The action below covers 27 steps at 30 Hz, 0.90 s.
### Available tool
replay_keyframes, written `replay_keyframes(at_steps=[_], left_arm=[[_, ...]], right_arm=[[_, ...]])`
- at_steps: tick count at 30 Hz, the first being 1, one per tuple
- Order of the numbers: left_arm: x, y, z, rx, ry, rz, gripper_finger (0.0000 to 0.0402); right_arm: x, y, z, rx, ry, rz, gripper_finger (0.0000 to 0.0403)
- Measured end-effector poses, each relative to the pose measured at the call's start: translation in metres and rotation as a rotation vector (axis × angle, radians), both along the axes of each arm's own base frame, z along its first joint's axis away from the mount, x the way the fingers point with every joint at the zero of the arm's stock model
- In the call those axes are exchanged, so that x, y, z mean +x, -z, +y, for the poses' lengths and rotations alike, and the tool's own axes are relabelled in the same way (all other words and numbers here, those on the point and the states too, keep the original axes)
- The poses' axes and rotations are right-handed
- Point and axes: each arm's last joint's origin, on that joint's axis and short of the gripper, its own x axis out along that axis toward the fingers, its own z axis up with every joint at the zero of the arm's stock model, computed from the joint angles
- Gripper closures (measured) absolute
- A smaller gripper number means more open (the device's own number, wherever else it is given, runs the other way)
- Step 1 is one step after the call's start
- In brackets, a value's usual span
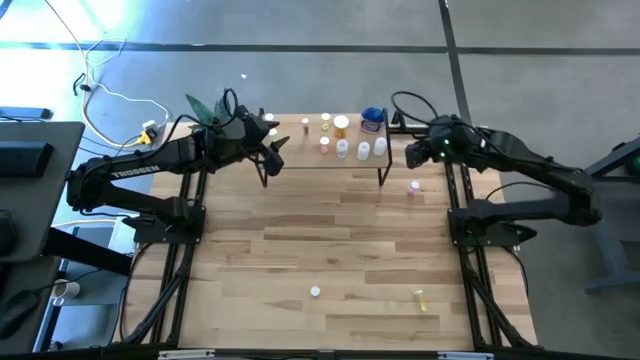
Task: Pick and place medicine bottles onto shelf by color
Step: Put the purple pill bottle on the shelf
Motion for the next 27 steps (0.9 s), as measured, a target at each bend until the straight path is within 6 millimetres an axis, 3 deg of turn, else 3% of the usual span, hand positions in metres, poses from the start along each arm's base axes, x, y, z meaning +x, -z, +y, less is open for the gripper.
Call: replay_keyframes(at_steps=[5,14,27], left_arm=[[0.000,0.000,0.000,0.000,0.004,0.001,0.0190],[0.000,0.000,0.000,0.000,0.004,0.001,0.0190],[0.000,0.000,0.000,0.000,0.004,0.001,0.0190]], right_arm=[[-0.011,0.022,0.005,0.101,0.127,-0.060,0.0210],[-0.015,0.070,0.007,0.233,0.249,0.037,0.0210],[-0.018,0.115,0.009,0.355,0.348,0.051,0.0210]])
